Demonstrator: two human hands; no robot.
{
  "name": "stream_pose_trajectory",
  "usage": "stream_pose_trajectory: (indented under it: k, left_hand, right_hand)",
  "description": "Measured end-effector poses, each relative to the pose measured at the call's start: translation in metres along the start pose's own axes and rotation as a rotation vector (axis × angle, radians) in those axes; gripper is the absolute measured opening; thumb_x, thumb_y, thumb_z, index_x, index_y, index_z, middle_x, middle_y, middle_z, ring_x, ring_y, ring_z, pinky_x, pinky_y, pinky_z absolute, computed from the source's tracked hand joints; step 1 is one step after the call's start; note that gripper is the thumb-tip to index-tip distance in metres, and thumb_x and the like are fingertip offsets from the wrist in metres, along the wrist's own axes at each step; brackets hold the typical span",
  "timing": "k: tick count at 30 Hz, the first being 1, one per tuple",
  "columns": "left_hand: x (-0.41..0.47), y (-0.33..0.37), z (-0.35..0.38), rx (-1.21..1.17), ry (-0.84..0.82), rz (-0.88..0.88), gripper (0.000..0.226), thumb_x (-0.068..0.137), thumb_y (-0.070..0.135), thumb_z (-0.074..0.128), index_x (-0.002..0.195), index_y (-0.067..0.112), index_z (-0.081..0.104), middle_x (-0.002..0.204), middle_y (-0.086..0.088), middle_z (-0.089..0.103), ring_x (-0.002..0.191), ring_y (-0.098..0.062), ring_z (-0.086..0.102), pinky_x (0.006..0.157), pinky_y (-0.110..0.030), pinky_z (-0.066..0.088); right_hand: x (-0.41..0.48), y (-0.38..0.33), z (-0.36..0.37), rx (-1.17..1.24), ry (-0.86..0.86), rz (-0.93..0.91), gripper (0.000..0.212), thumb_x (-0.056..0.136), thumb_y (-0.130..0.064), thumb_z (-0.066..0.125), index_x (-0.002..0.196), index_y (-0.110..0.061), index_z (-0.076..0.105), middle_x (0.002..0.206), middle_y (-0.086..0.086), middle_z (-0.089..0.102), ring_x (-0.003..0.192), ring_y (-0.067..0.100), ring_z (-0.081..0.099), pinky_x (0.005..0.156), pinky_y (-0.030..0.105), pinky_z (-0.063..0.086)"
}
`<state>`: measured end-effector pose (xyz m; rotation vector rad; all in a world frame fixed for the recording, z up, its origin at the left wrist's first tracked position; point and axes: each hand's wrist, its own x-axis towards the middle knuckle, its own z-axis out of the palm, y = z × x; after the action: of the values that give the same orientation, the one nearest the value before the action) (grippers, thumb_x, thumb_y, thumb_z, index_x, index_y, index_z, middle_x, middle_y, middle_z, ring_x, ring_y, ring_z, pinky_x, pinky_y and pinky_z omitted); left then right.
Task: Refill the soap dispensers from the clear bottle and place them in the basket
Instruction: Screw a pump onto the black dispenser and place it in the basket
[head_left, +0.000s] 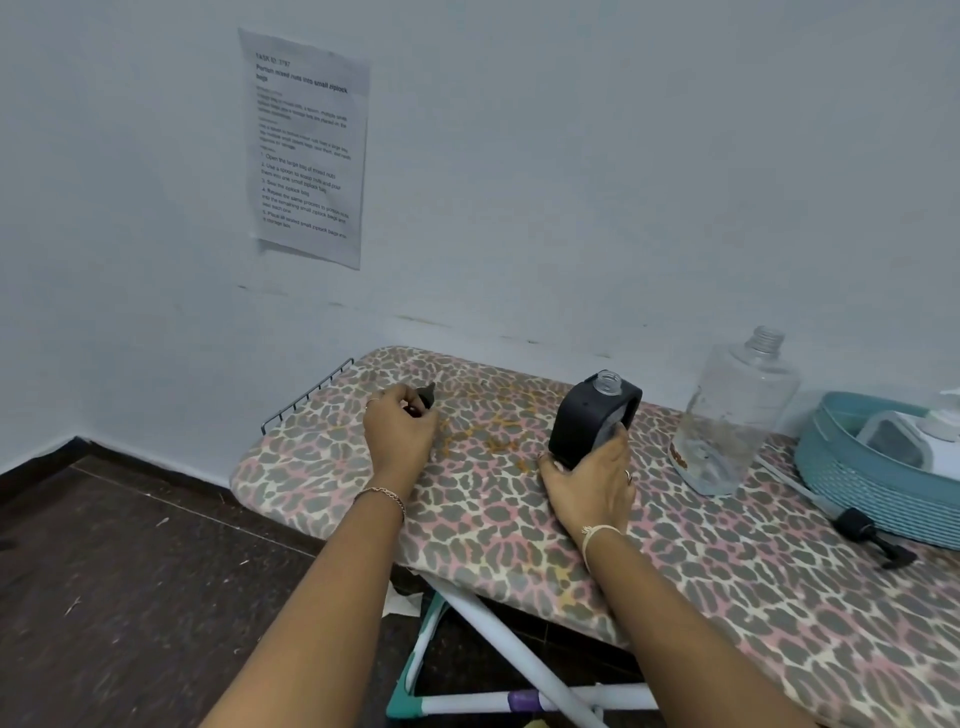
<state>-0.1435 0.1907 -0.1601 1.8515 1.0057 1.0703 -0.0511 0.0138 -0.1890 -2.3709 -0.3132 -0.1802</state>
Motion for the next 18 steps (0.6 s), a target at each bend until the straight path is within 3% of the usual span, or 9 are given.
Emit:
stream_pose_trajectory:
  k: [2, 4, 7, 11, 14, 18]
  left_hand:
    - [0.000, 0.012, 0.002, -0.097, 0.003, -0.038, 0.015, 0.075, -0.002, 0.066, 0.074, 0.010, 0.057, 0.075, 0.001, 0.059, 0.074, -0.016, 0.057, 0.054, -0.014, 0.039]
    - [0.002, 0.024, 0.005, -0.210, -0.003, -0.081, 0.015, 0.079, -0.001, 0.066, 0.082, 0.012, 0.058, 0.077, 0.006, 0.058, 0.074, -0.012, 0.057, 0.058, -0.013, 0.044]
    - [0.006, 0.041, 0.009, -0.471, 0.002, -0.132, 0.020, 0.083, 0.003, 0.069, 0.095, 0.017, 0.060, 0.095, -0.003, 0.066, 0.086, -0.020, 0.067, 0.074, -0.031, 0.059]
    - [0.007, 0.069, 0.009, -0.816, -0.019, -0.134, 0.026, 0.089, 0.005, 0.064, 0.111, 0.014, 0.054, 0.095, -0.010, 0.068, 0.073, -0.016, 0.068, 0.072, -0.027, 0.059]
    - [0.010, 0.088, 0.014, -0.768, -0.031, -0.041, 0.024, 0.091, 0.011, 0.064, 0.111, 0.016, 0.050, 0.097, -0.012, 0.067, 0.073, -0.013, 0.066, 0.071, -0.025, 0.058]
    - [0.008, 0.112, 0.024, -0.597, -0.086, 0.115, 0.022, 0.093, 0.018, 0.062, 0.107, 0.014, 0.045, 0.108, -0.010, 0.061, 0.094, -0.019, 0.066, 0.069, -0.026, 0.059]
  right_hand:
    - [0.000, 0.000, -0.001, 0.005, -0.002, 0.003, 0.104, 0.078, -0.050, 0.068, 0.150, -0.004, 0.007, 0.156, 0.014, 0.021, 0.139, 0.031, 0.032, 0.113, 0.045, 0.027]
    - [-0.001, 0.000, -0.001, 0.018, -0.003, 0.005, 0.104, 0.078, -0.049, 0.068, 0.150, -0.005, 0.007, 0.156, 0.013, 0.022, 0.139, 0.031, 0.032, 0.113, 0.045, 0.027]
    - [0.000, 0.001, -0.003, 0.046, -0.007, 0.006, 0.104, 0.078, -0.049, 0.069, 0.150, -0.006, 0.008, 0.155, 0.013, 0.025, 0.137, 0.030, 0.035, 0.113, 0.045, 0.028]
    - [0.000, 0.002, -0.005, 0.078, -0.006, 0.015, 0.102, 0.077, -0.048, 0.069, 0.149, -0.007, 0.010, 0.153, 0.012, 0.031, 0.135, 0.029, 0.038, 0.112, 0.045, 0.029]
    - [0.000, 0.003, -0.006, 0.081, -0.010, 0.013, 0.101, 0.077, -0.049, 0.068, 0.149, -0.007, 0.010, 0.152, 0.011, 0.031, 0.135, 0.029, 0.039, 0.111, 0.045, 0.029]
    - [0.001, 0.003, -0.006, 0.100, -0.010, 0.018, 0.099, 0.078, -0.047, 0.068, 0.149, -0.008, 0.012, 0.152, 0.010, 0.033, 0.134, 0.028, 0.039, 0.112, 0.045, 0.030]
